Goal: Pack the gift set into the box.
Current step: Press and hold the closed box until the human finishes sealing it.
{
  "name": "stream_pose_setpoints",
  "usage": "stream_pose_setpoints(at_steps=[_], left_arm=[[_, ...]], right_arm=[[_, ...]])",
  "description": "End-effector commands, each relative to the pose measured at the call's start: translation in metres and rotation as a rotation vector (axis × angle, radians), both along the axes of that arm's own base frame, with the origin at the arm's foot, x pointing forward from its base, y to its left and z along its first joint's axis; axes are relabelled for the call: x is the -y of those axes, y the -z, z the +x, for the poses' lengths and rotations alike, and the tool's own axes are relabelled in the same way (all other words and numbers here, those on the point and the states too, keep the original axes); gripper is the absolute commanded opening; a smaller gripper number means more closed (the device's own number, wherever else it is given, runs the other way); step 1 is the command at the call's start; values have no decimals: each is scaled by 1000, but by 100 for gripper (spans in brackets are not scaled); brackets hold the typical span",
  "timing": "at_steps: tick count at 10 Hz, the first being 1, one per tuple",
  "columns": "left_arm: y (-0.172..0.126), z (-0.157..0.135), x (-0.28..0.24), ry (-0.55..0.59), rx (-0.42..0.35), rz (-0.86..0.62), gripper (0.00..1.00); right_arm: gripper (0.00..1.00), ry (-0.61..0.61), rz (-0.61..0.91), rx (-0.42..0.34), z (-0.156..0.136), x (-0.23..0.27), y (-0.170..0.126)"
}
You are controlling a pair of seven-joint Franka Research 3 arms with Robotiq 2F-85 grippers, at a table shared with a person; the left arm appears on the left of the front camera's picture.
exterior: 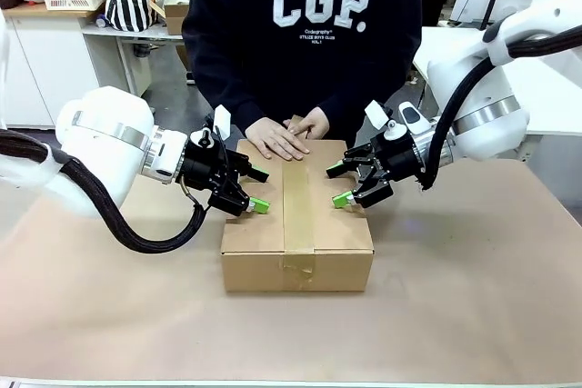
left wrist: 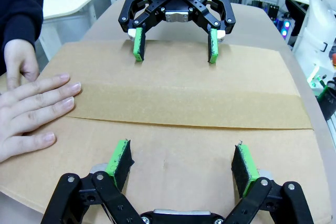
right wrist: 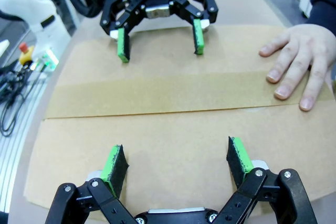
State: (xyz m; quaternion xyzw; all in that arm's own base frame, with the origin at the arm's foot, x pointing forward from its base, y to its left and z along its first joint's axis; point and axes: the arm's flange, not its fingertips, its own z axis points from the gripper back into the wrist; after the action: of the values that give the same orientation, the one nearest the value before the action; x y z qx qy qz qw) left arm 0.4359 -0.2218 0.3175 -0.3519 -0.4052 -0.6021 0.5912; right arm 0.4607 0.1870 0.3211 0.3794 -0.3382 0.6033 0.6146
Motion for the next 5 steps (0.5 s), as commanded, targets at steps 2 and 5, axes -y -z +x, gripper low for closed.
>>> stream_pose_setpoints(at_steps=[2,5], left_arm=[[3,-2,-1,6,3,-3,100],[3,-2,-1,6,3,-3,100]], right_arm=[[100,0,-4,-2,0,-2,2],[100,0,-4,-2,0,-2,2]])
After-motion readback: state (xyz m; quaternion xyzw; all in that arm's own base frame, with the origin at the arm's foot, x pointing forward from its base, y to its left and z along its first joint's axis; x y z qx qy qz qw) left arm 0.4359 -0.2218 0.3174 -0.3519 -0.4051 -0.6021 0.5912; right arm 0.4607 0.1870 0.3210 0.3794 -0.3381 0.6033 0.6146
